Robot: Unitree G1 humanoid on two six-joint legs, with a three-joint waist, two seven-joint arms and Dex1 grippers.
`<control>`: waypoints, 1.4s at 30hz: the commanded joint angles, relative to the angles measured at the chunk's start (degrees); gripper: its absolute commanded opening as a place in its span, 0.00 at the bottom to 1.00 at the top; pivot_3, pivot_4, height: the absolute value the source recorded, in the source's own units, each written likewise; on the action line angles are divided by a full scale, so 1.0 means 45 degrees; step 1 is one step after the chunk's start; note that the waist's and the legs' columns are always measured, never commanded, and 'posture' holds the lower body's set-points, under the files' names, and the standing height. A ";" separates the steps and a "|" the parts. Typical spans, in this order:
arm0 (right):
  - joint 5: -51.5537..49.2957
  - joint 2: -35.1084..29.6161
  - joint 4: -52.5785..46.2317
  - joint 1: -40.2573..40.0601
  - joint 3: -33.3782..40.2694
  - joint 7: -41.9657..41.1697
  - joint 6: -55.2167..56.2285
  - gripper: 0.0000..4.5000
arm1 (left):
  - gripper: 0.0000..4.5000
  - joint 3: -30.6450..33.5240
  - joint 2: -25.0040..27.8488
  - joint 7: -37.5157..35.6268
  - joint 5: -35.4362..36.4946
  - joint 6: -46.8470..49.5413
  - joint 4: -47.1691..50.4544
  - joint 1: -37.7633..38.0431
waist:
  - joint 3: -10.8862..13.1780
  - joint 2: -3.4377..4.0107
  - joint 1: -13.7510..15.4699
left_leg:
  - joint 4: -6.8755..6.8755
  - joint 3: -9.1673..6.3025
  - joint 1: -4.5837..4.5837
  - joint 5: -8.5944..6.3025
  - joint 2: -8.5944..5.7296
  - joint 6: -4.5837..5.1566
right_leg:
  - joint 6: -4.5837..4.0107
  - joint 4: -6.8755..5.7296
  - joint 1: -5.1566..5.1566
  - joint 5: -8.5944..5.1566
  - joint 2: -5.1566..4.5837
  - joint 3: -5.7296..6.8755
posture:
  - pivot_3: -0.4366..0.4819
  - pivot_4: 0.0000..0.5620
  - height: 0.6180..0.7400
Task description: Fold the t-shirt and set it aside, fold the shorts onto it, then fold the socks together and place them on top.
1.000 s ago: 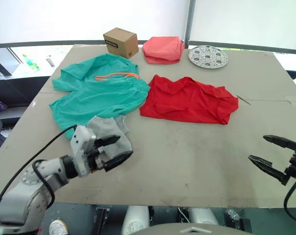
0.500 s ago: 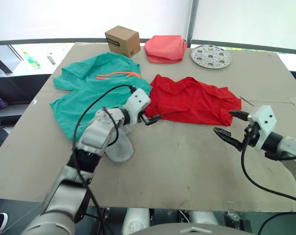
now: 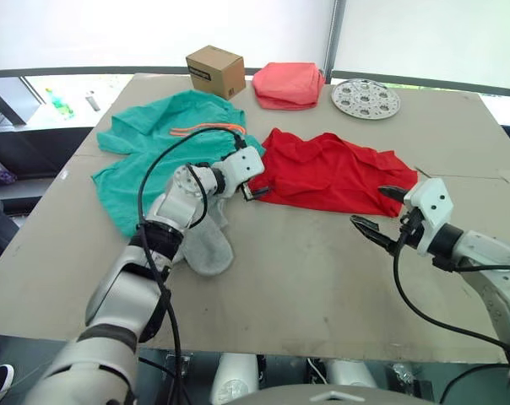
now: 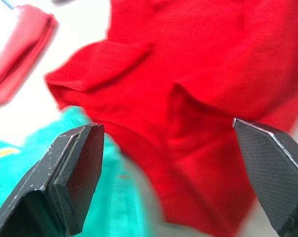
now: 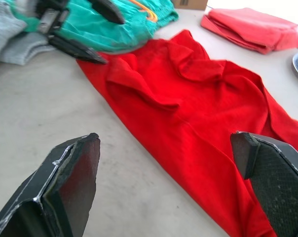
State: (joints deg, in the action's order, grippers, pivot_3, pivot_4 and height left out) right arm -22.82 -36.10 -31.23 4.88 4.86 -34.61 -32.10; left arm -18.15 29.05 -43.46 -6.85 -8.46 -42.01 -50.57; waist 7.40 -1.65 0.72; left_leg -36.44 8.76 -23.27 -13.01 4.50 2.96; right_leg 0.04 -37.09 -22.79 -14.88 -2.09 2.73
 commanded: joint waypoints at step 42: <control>-0.0058 0.0175 -0.2515 -0.1506 0.1135 0.1807 -0.0468 1.00 | 0.01 0.0818 -0.2769 0.0526 -0.1367 -0.5883 -0.6010 -0.2451 | -0.0007 -0.0008 -0.0001 | -0.0143 -0.0130 -0.0135 -0.0007 -0.0053 0.0015 | 0.0025 -0.0128 -0.0065 -0.0014 -0.0003 0.0129 | 0.48 0.27 1.00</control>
State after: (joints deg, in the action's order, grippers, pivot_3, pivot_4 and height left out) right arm -24.32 -35.13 -40.44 -1.67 8.01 -27.88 -34.71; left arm -16.56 16.82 -40.09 -15.52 -33.41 -71.39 -62.11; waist 7.37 -1.69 0.71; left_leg -37.12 8.17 -23.87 -13.04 4.27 3.03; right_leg 0.17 -37.69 -23.08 -14.95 -2.10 3.30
